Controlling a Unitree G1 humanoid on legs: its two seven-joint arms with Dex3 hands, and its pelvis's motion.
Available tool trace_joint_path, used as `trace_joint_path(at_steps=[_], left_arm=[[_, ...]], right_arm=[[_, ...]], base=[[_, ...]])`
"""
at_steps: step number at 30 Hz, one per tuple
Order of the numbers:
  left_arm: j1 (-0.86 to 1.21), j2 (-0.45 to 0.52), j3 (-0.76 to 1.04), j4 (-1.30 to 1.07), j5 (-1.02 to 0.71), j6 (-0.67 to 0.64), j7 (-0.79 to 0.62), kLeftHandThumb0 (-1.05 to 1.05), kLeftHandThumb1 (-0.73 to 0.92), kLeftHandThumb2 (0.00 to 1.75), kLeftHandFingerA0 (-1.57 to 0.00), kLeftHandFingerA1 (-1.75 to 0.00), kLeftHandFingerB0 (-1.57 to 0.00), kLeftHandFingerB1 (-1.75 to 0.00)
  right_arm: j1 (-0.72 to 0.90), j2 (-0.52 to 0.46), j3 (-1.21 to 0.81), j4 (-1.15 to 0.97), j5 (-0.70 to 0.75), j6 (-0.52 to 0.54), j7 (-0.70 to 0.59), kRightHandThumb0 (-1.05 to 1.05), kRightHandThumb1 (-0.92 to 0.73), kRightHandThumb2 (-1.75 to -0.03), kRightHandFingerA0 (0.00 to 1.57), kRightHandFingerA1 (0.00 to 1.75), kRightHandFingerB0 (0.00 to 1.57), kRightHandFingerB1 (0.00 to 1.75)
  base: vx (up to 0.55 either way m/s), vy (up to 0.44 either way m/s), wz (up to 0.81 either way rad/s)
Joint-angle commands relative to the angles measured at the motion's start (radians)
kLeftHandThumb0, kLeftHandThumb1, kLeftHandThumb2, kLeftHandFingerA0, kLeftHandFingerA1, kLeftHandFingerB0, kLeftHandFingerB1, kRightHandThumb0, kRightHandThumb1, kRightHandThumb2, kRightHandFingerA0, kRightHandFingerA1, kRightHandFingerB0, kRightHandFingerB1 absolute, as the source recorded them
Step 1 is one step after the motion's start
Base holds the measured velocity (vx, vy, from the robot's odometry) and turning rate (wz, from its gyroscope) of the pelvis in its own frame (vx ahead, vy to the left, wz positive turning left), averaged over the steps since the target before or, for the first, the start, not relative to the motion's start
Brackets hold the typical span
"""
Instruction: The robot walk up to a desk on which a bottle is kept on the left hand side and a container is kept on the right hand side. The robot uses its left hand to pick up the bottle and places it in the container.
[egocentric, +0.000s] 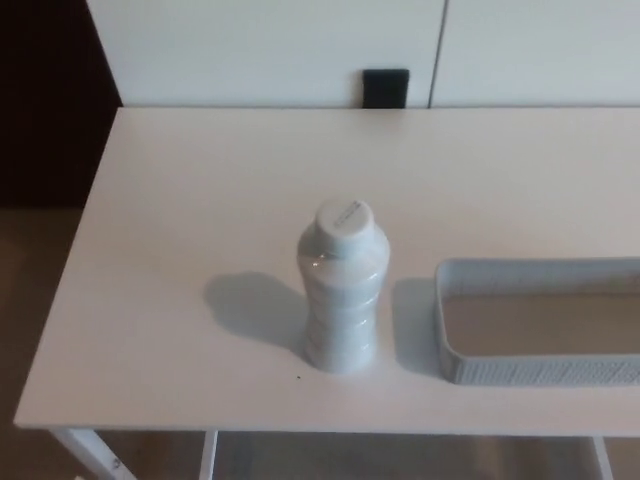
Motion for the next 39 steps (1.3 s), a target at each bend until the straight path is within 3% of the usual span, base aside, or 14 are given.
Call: trace_joint_path(at_steps=[1,2,4,8,9,12,22,25,28,32,33,36,37,39], left_arm=[[-0.005,-0.010,0.081,-0.030,-0.070,0.026,0.030,-0.29,0.60,0.58,-0.50,-0.69,-0.14,-0.28],[0.005,-0.029,0.135,-0.059,-0.090,-0.022,0.104,-0.34,0.54,0.56,-0.30,-0.51,-0.16,-0.28],[0.013,-0.052,0.208,-0.097,-0.109,-0.082,0.183,-0.38,0.54,0.57,-0.18,-0.40,-0.13,-0.27],[0.032,-0.048,0.264,-0.126,-0.101,-0.089,0.196,-0.40,0.49,0.64,-0.17,-0.37,-0.17,-0.34],[0.030,-0.042,0.282,-0.120,-0.107,-0.086,0.184,-0.32,0.52,0.56,-0.24,-0.35,-0.18,-0.28],[0.029,-0.038,0.281,-0.116,-0.082,-0.082,0.172,-0.30,0.52,0.55,-0.38,-0.42,-0.25,-0.31],[0.027,-0.035,0.274,-0.075,-0.094,-0.103,0.128,-0.37,0.48,0.62,-0.21,-0.37,-0.20,-0.34],[0.038,-0.066,0.323,-0.167,-0.154,-0.096,0.133,-0.33,0.52,0.56,-0.37,-0.51,-0.19,-0.28],[0.093,-0.100,0.344,-0.405,-0.198,-0.086,0.117,-0.37,0.55,0.57,-0.20,-0.30,-0.15,-0.27],[0.144,-0.111,0.340,-0.673,-0.246,-0.024,0.091,-0.42,0.53,0.57,-0.17,-0.30,-0.13,-0.27],[0.159,-0.102,0.332,-0.773,-0.273,-0.013,0.065,-0.35,0.36,0.77,-0.01,-0.43,0.00,-0.39],[0.169,-0.065,0.307,-0.992,-0.370,-0.015,-0.041,-0.38,0.52,0.66,-0.07,-0.21,-0.05,-0.20],[0.168,-0.052,0.295,-1.053,-0.396,-0.013,-0.068,-0.38,0.36,0.74,0.00,-0.27,0.00,-0.26],[0.156,-0.014,0.253,-1.195,-0.414,-0.008,-0.095,-0.44,0.44,0.70,0.00,-0.21,0.00,-0.14]], right_arm=[[-0.030,-0.014,0.012,-0.002,-0.002,0.003,-0.015,-0.57,-0.26,-0.63,0.87,0.58,0.75,0.54],[-0.031,-0.017,0.013,-0.005,-0.001,0.003,-0.008,-0.57,-0.24,-0.62,0.86,0.57,0.76,0.54],[-0.037,-0.026,0.015,-0.009,0.001,0.008,-0.005,-0.50,-0.31,-0.50,0.89,0.51,0.81,0.48],[-0.044,-0.038,0.036,-0.014,-0.017,0.008,0.008,-0.58,-0.26,-0.63,0.89,0.58,0.75,0.53],[-0.055,-0.038,0.047,-0.015,-0.026,0.006,0.003,-0.53,-0.32,-0.51,0.91,0.50,0.81,0.47],[-0.067,-0.032,0.056,-0.012,-0.022,0.008,-0.012,-0.59,-0.23,-0.61,0.90,0.56,0.78,0.52],[-0.068,-0.028,0.061,-0.023,-0.015,0.015,-0.019,-0.50,-0.34,-0.52,0.85,0.50,0.79,0.47],[-0.071,-0.031,0.062,-0.031,-0.013,0.023,-0.019,-0.51,-0.33,-0.52,0.85,0.51,0.78,0.47],[-0.081,-0.035,0.075,-0.023,-0.028,0.014,-0.022,-0.55,-0.33,-0.51,0.87,0.50,0.78,0.46],[-0.102,-0.038,0.081,-0.012,-0.032,0.017,-0.031,-0.59,-0.25,-0.63,0.88,0.57,0.76,0.52],[-0.103,-0.037,0.085,-0.013,-0.036,0.013,-0.032,-0.60,-0.26,-0.64,0.89,0.57,0.76,0.53],[-0.101,-0.033,0.097,-0.019,-0.044,0.001,-0.037,-0.61,-0.26,-0.65,0.88,0.57,0.76,0.53],[-0.100,-0.033,0.099,-0.020,-0.045,-0.001,-0.034,-0.62,-0.26,-0.65,0.86,0.56,0.76,0.53],[-0.099,-0.031,0.109,-0.025,-0.054,-0.010,-0.036,-0.66,-0.24,-0.65,0.88,0.55,0.78,0.51]], base=[[0.00,0.000,0.00],[0.00,0.000,0.00],[0.03,0.087,-0.08],[0.00,0.196,-0.27],[-0.01,0.315,-0.12],[-0.04,0.220,0.06],[0.00,0.003,0.06],[0.00,0.000,0.00],[0.00,0.000,0.00],[0.00,0.000,0.00],[0.00,0.000,0.00],[0.00,0.000,0.00],[0.00,0.000,0.00],[0.00,0.000,0.00]])
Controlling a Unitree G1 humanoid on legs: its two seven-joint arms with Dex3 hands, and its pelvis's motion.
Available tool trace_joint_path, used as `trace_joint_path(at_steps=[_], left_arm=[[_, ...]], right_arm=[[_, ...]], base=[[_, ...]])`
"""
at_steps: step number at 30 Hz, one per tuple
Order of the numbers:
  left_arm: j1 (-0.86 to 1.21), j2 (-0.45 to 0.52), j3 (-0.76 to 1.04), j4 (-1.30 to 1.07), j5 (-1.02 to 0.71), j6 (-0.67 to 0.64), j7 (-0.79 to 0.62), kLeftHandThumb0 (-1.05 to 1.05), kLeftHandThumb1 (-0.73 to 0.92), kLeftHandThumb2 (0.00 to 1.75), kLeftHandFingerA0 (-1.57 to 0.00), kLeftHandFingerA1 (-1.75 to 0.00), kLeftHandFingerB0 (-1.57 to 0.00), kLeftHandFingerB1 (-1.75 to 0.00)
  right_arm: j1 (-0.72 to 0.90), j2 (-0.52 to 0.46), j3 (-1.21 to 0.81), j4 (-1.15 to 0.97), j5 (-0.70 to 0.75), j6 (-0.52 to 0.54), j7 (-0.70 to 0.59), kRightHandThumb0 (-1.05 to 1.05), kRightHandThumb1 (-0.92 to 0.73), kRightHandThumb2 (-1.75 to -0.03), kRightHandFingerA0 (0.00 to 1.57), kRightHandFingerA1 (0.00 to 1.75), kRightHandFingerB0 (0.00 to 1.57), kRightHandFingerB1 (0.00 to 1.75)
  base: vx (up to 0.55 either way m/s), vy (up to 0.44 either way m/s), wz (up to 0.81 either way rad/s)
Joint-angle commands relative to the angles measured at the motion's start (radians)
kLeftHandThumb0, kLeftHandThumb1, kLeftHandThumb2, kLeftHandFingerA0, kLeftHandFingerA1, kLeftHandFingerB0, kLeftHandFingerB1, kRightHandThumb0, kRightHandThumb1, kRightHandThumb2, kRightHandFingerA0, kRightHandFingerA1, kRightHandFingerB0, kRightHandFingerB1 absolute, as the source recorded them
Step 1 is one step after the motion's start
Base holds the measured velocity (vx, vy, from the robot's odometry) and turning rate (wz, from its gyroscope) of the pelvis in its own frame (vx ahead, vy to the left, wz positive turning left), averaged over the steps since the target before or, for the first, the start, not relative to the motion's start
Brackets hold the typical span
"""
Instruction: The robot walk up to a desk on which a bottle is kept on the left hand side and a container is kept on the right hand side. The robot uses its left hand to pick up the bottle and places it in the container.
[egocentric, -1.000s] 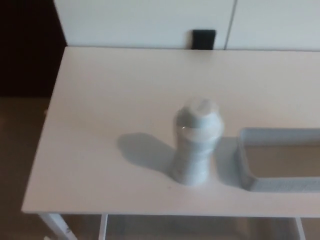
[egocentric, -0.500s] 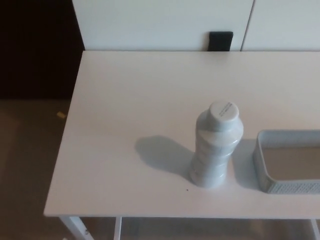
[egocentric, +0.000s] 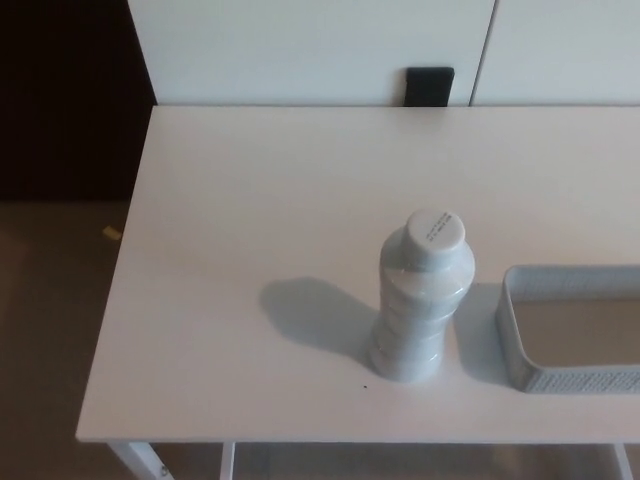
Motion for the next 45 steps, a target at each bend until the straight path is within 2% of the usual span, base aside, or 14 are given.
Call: trace_joint_path(at_steps=[1,4,5,6,8,14,18,23,29,30,37,38,39,45], left_arm=[[0.054,0.116,-0.095,-0.756,-0.265,0.068,-0.223,-0.50,0.36,0.70,0.00,-0.18,0.00,-0.10],[0.031,0.130,-0.144,-0.862,-0.242,0.073,-0.213,-0.49,0.35,0.71,0.00,-0.26,0.00,-0.16],[0.022,0.134,-0.163,-0.891,-0.234,0.086,-0.206,-0.50,0.35,0.71,-0.01,-0.27,0.00,-0.14],[-0.006,0.138,-0.210,-0.927,-0.202,0.099,-0.203,-0.55,0.36,0.73,-0.01,-0.29,0.00,-0.13],[-0.049,0.140,-0.273,-0.942,-0.140,0.096,-0.209,-0.57,0.38,0.75,-0.01,-0.29,0.00,-0.14],[-0.185,0.112,-0.428,-0.910,-0.018,0.152,-0.204,-0.55,0.36,0.74,-0.01,-0.35,-0.04,-0.19],[-0.318,0.091,-0.596,-0.831,0.143,0.196,-0.211,-0.57,0.39,0.77,-0.01,-0.29,0.00,-0.17],[-0.373,0.068,-0.699,-0.776,0.214,0.194,-0.196,-0.59,0.39,0.76,-0.01,-0.29,0.00,-0.16],[-0.392,0.071,-0.773,-0.748,0.240,0.214,-0.168,-0.60,0.39,0.75,0.00,-0.23,0.00,-0.15],[-0.397,0.068,-0.790,-0.737,0.241,0.222,-0.165,-0.60,0.39,0.75,0.00,-0.19,0.00,-0.15],[-0.415,0.065,-0.831,-0.691,0.251,0.221,-0.153,-0.59,0.39,0.76,0.00,-0.19,0.00,-0.17],[-0.426,0.066,-0.840,-0.682,0.261,0.229,-0.153,-0.62,0.40,0.77,0.00,-0.25,0.00,-0.15],[-0.433,0.066,-0.842,-0.676,0.262,0.230,-0.155,-0.64,0.41,0.77,-0.01,-0.25,0.00,-0.14],[-0.462,0.063,-0.846,-0.652,0.268,0.248,-0.168,-0.68,0.43,0.80,0.00,-0.23,0.00,-0.12]], right_arm=[[-0.014,-0.014,0.030,0.000,-0.032,-0.015,-0.024,-0.58,-0.33,-0.52,0.89,0.50,0.77,0.46],[-0.027,-0.012,0.032,0.005,-0.034,-0.013,-0.043,-0.59,-0.32,-0.52,0.92,0.50,0.79,0.46],[-0.029,-0.011,0.032,0.004,-0.034,-0.012,-0.046,-0.64,-0.24,-0.62,0.90,0.55,0.77,0.51],[-0.030,-0.011,0.032,0.000,-0.033,-0.010,-0.045,-0.58,-0.31,-0.51,0.90,0.50,0.79,0.46],[-0.028,-0.011,0.036,-0.005,-0.036,-0.013,-0.041,-0.59,-0.34,-0.52,0.90,0.49,0.78,0.45],[-0.043,-0.013,0.041,-0.008,-0.038,-0.010,-0.028,-0.55,-0.33,-0.52,0.90,0.50,0.77,0.45],[-0.058,-0.014,0.051,-0.016,-0.047,-0.002,-0.039,-0.55,-0.33,-0.52,0.93,0.50,0.77,0.45],[-0.060,-0.015,0.084,-0.029,-0.074,-0.021,-0.042,-0.60,-0.36,-0.53,0.90,0.48,0.77,0.45],[-0.062,-0.014,0.096,-0.049,-0.069,-0.008,-0.048,-0.59,-0.35,-0.52,0.93,0.49,0.74,0.44],[-0.066,-0.015,0.097,-0.043,-0.070,-0.011,-0.054,-0.69,-0.26,-0.65,0.95,0.54,0.78,0.50],[-0.069,-0.010,0.093,-0.040,-0.063,-0.009,-0.057,-0.66,-0.25,-0.63,0.95,0.54,0.79,0.51],[-0.069,-0.013,0.095,-0.035,-0.066,-0.015,-0.050,-0.60,-0.35,-0.52,0.95,0.49,0.81,0.46],[-0.073,-0.012,0.096,-0.033,-0.068,-0.016,-0.050,-0.66,-0.27,-0.65,0.94,0.55,0.78,0.51],[-0.080,-0.011,0.100,-0.031,-0.070,-0.024,-0.041,-0.68,-0.26,-0.64,0.95,0.54,0.78,0.50]], base=[[0.00,0.000,0.00],[0.00,0.000,0.00],[0.00,0.000,0.00],[0.00,0.000,0.00],[0.00,0.000,0.00],[0.00,0.000,0.00],[0.00,0.000,0.00],[0.00,0.000,0.00],[0.00,0.000,0.00],[0.00,0.000,0.00],[0.00,0.000,0.00],[0.00,0.000,0.00],[0.00,0.000,0.00],[0.00,0.000,0.00]])
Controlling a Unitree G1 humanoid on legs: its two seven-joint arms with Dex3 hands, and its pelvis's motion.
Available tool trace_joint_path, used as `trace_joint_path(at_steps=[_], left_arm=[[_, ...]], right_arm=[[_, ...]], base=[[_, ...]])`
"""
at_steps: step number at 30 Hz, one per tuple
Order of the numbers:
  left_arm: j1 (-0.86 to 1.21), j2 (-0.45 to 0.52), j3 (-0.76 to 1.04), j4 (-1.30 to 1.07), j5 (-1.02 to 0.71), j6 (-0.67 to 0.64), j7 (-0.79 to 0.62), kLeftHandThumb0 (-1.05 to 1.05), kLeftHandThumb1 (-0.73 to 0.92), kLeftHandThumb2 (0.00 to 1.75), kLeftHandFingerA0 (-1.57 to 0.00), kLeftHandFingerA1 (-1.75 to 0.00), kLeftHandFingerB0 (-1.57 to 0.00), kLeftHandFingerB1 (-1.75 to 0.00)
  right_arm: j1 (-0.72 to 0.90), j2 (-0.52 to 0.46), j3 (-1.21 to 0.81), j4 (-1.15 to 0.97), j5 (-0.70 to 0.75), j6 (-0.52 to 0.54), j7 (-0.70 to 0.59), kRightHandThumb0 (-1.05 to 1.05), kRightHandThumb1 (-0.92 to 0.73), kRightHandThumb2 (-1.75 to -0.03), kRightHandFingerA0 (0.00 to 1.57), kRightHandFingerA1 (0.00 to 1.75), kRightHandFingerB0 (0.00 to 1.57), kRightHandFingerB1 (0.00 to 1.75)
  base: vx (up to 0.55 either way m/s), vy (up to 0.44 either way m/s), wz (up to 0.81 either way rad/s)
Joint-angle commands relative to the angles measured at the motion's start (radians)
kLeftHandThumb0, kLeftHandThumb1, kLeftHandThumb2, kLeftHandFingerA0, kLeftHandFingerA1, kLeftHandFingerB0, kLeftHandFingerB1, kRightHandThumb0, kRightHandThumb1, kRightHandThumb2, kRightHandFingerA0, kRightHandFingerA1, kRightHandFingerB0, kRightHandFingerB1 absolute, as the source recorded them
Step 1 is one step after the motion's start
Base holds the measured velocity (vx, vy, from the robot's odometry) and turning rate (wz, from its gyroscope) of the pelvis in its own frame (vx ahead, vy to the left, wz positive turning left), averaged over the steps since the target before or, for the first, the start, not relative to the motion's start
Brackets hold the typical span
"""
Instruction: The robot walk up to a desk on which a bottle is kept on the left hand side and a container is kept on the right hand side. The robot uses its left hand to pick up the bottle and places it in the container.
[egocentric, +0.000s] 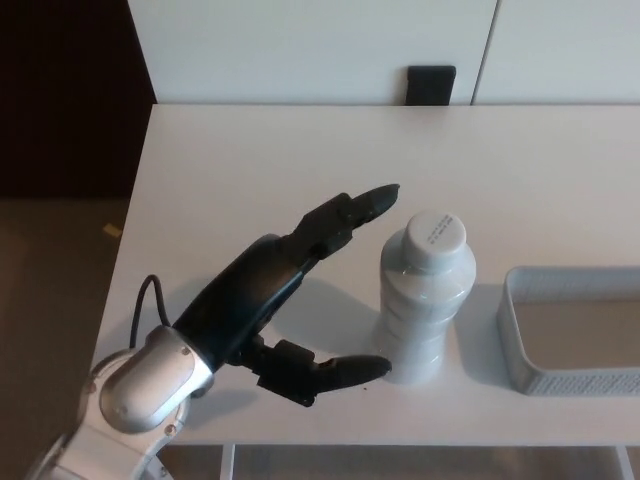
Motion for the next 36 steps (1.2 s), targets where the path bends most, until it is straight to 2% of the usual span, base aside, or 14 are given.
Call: trace_joint_path(at_steps=[1,12,13,14,15,21,22,23,25,26,30,32,33,36], left_arm=[[-0.029,0.013,-0.003,0.019,0.046,0.061,-0.021,-0.68,0.43,0.80,0.00,-0.23,0.00,-0.12],[-0.076,-0.032,0.008,0.071,0.053,0.081,-0.009,-0.66,0.43,0.77,-0.04,-0.27,0.00,-0.12],[-0.077,-0.037,0.004,0.073,0.058,0.096,-0.006,-0.64,0.54,0.56,-0.02,-0.27,0.00,-0.15],[-0.075,-0.039,0.004,0.070,0.059,0.107,-0.005,-0.64,0.54,0.56,-0.02,-0.27,0.00,-0.15],[-0.079,-0.052,0.000,0.080,0.055,0.121,-0.006,-0.64,0.42,0.78,0.00,-0.22,0.00,-0.12],[-0.099,-0.100,-0.015,0.129,0.046,0.132,-0.013,-0.64,0.41,0.77,0.00,-0.19,0.00,-0.12],[-0.098,-0.111,-0.015,0.138,0.040,0.127,-0.016,-0.64,0.41,0.75,0.00,-0.19,0.00,-0.12],[-0.097,-0.119,-0.019,0.143,0.038,0.132,-0.017,-0.64,0.41,0.76,0.00,-0.22,0.00,-0.11],[-0.095,-0.130,-0.030,0.155,0.046,0.135,-0.016,-0.66,0.42,0.77,0.00,-0.23,0.00,-0.10],[-0.095,-0.135,-0.033,0.161,0.048,0.135,-0.016,-0.66,0.42,0.77,0.00,-0.22,0.00,-0.10],[-0.086,-0.155,-0.045,0.188,0.053,0.142,-0.010,-0.68,0.43,0.78,0.00,-0.20,0.00,-0.10],[-0.085,-0.165,-0.043,0.198,0.050,0.152,-0.008,-0.68,0.43,0.77,0.00,-0.21,0.00,-0.09],[-0.083,-0.170,-0.042,0.203,0.046,0.156,-0.006,-0.67,0.43,0.77,0.00,-0.21,0.00,-0.09],[-0.078,-0.190,-0.039,0.227,0.043,0.164,-0.001,-0.68,0.44,0.78,0.00,-0.21,0.00,-0.09]], right_arm=[[-0.008,-0.013,0.004,0.003,-0.007,-0.015,0.001,-0.68,-0.26,-0.64,0.95,0.54,0.78,0.50],[-0.006,-0.013,0.029,-0.027,-0.020,-0.014,-0.014,-0.69,-0.26,-0.65,0.95,0.53,0.78,0.50],[-0.005,-0.011,0.027,-0.024,-0.016,-0.015,-0.006,-0.68,-0.26,-0.64,0.96,0.54,0.78,0.50],[-0.005,-0.010,0.027,-0.022,-0.014,-0.017,-0.001,-0.68,-0.26,-0.64,0.96,0.54,0.78,0.50],[-0.006,-0.008,0.033,-0.023,-0.021,-0.022,-0.006,-0.71,-0.26,-0.65,0.96,0.53,0.79,0.50],[-0.021,-0.008,0.033,-0.025,-0.015,-0.007,-0.003,-0.68,-0.27,-0.66,0.93,0.54,0.77,0.50],[-0.019,-0.007,0.032,-0.032,-0.014,-0.004,-0.004,-0.63,-0.35,-0.53,0.95,0.49,0.81,0.45],[-0.018,-0.006,0.032,-0.032,-0.013,-0.005,-0.001,-0.68,-0.27,-0.66,0.94,0.54,0.78,0.50],[-0.019,-0.007,0.030,-0.024,-0.012,-0.009,0.006,-0.67,-0.27,-0.66,0.93,0.54,0.77,0.50],[-0.021,-0.006,0.030,-0.025,-0.012,-0.010,0.004,-0.62,-0.35,-0.53,0.95,0.49,0.82,0.45],[-0.030,-0.004,0.029,-0.023,-0.012,-0.009,-0.002,-0.61,-0.35,-0.53,0.95,0.49,0.81,0.46],[-0.038,-0.004,0.026,-0.017,-0.008,-0.005,0.008,-0.65,-0.28,-0.66,0.93,0.55,0.77,0.51],[-0.037,-0.004,0.027,-0.020,-0.008,-0.005,0.008,-0.60,-0.36,-0.53,0.95,0.49,0.81,0.45],[-0.039,-0.004,0.026,-0.021,-0.009,-0.002,0.003,-0.59,-0.35,-0.53,0.95,0.49,0.81,0.46]], base=[[0.00,0.000,0.00],[0.00,0.000,0.00],[0.00,0.000,0.00],[0.00,0.000,0.00],[0.00,0.000,0.00],[0.00,0.000,0.00],[0.00,0.000,0.00],[0.00,0.000,0.00],[0.00,0.000,0.00],[0.00,0.000,0.00],[0.00,0.000,0.00],[0.00,0.000,0.00],[0.00,0.000,0.00],[0.00,0.000,0.00]])
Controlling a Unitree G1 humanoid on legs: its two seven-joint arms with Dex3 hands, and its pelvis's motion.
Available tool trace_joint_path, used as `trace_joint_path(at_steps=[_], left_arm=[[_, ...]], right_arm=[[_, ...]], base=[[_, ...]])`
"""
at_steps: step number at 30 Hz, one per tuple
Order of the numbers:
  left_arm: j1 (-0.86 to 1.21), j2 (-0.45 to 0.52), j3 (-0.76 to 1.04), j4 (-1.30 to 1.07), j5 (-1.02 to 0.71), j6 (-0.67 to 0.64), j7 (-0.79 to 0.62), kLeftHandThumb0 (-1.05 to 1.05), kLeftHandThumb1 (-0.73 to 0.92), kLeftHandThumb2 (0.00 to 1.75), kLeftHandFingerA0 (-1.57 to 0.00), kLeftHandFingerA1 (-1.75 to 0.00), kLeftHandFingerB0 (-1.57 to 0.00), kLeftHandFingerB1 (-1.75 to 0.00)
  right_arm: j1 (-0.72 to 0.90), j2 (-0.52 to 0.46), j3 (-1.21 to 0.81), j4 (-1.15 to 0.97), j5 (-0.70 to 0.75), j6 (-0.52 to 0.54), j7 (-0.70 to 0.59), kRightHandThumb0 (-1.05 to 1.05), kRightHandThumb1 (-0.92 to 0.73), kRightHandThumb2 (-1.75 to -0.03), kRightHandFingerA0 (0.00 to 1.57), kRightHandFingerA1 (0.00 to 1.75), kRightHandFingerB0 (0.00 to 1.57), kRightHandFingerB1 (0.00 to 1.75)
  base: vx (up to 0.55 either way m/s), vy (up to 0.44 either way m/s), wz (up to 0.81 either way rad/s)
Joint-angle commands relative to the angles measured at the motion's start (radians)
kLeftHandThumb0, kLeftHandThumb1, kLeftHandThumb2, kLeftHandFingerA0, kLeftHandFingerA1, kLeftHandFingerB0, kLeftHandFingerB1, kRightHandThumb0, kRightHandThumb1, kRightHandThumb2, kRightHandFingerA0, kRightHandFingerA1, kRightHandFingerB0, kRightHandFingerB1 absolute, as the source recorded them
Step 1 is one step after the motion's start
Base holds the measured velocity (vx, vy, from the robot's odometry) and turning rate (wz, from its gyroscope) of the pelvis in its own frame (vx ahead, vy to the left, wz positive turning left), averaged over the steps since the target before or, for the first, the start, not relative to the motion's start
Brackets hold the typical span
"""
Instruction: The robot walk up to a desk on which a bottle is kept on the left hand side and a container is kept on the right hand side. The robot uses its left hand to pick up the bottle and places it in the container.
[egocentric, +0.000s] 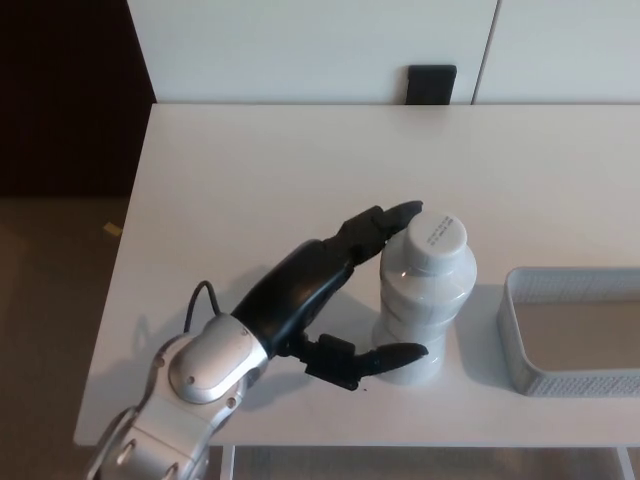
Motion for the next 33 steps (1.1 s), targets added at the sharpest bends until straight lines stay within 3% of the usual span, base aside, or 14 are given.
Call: trace_joint_path(at_steps=[1,21,22,23,24,25,26,27,28,29,30,32,33], left_arm=[[0.009,-0.027,-0.001,0.058,0.009,0.038,0.017,-0.69,0.44,0.78,0.00,-0.21,0.00,-0.09],[-0.105,-0.112,0.062,0.238,0.022,0.044,0.057,-0.66,0.43,0.75,0.00,-0.14,0.00,-0.05],[-0.117,-0.116,0.058,0.248,0.037,0.054,0.071,-0.67,0.44,0.78,-0.01,-0.24,0.00,-0.09],[-0.138,-0.130,0.052,0.262,0.063,0.079,0.104,-0.62,0.43,0.73,-0.11,-0.42,0.00,-0.14],[-0.145,-0.139,0.050,0.268,0.073,0.091,0.120,-0.62,0.43,0.73,-0.11,-0.42,0.00,-0.14],[-0.162,-0.160,0.049,0.277,0.093,0.109,0.159,-0.54,0.47,0.74,-0.61,-0.69,-0.06,-0.25],[-0.183,-0.196,0.056,0.297,0.114,0.122,0.218,-0.36,0.60,0.59,-0.90,-0.59,-0.14,-0.28],[-0.183,-0.196,0.056,0.297,0.114,0.122,0.218,-0.36,0.60,0.59,-0.90,-0.59,-0.14,-0.28],[-0.189,-0.219,0.062,0.316,0.124,0.091,0.257,-0.18,0.71,0.61,-1.09,-0.64,-0.37,-0.35],[-0.191,-0.233,0.067,0.330,0.129,0.067,0.279,-0.18,0.71,0.61,-1.09,-0.64,-0.37,-0.35],[-0.195,-0.247,0.064,0.339,0.137,0.042,0.297,-0.08,0.81,0.63,-1.14,-1.03,-0.75,-0.49],[-0.197,-0.254,0.061,0.343,0.142,0.027,0.305,-0.08,0.81,0.63,-1.14,-1.03,-0.75,-0.49],[-0.197,-0.266,0.049,0.345,0.156,0.011,0.317,-0.04,0.73,0.74,-1.05,-1.24,-0.93,-0.61]], right_arm=[[-0.004,-0.005,-0.004,-0.010,0.006,0.011,0.008,-0.66,-0.27,-0.65,0.93,0.55,0.77,0.51],[-0.050,-0.001,-0.007,-0.004,0.009,0.038,-0.001,-0.65,-0.26,-0.64,0.93,0.55,0.77,0.51],[-0.049,0.000,-0.007,-0.007,0.010,0.040,0.001,-0.58,-0.34,-0.52,0.94,0.49,0.81,0.46],[-0.053,-0.001,-0.013,-0.004,0.020,0.054,0.018,-0.62,-0.25,-0.62,0.90,0.55,0.77,0.50],[-0.056,-0.002,-0.017,-0.002,0.026,0.063,0.029,-0.62,-0.25,-0.62,0.90,0.55,0.77,0.50],[-0.065,-0.001,-0.023,0.002,0.035,0.077,0.042,-0.54,-0.30,-0.51,0.88,0.49,0.80,0.46],[-0.077,0.001,-0.030,0.004,0.046,0.093,0.054,-0.53,-0.30,-0.51,0.89,0.49,0.81,0.47],[-0.077,0.001,-0.030,0.004,0.046,0.093,0.054,-0.53,-0.30,-0.51,0.89,0.49,0.81,0.47],[-0.081,0.003,-0.035,0.001,0.052,0.100,0.059,-0.52,-0.29,-0.50,0.88,0.50,0.81,0.47],[-0.083,0.003,-0.039,-0.001,0.056,0.103,0.062,-0.52,-0.29,-0.50,0.88,0.50,0.81,0.47],[-0.085,0.005,-0.047,-0.008,0.067,0.112,0.071,-0.49,-0.29,-0.50,0.92,0.51,0.81,0.48],[-0.085,0.005,-0.053,-0.012,0.075,0.118,0.077,-0.49,-0.29,-0.50,0.92,0.51,0.81,0.48],[-0.086,0.001,-0.058,-0.021,0.080,0.123,0.088,-0.52,-0.31,-0.51,0.92,0.50,0.81,0.48]], base=[[0.00,0.000,0.00],[0.00,0.000,0.00],[0.00,0.000,0.00],[0.00,0.000,0.00],[0.00,0.000,0.00],[0.00,0.000,0.00],[0.00,0.000,0.00],[0.00,0.000,0.00],[0.00,0.000,0.00],[0.00,0.000,0.00],[0.00,0.000,0.00],[0.00,0.000,0.00],[0.00,0.000,0.00]])
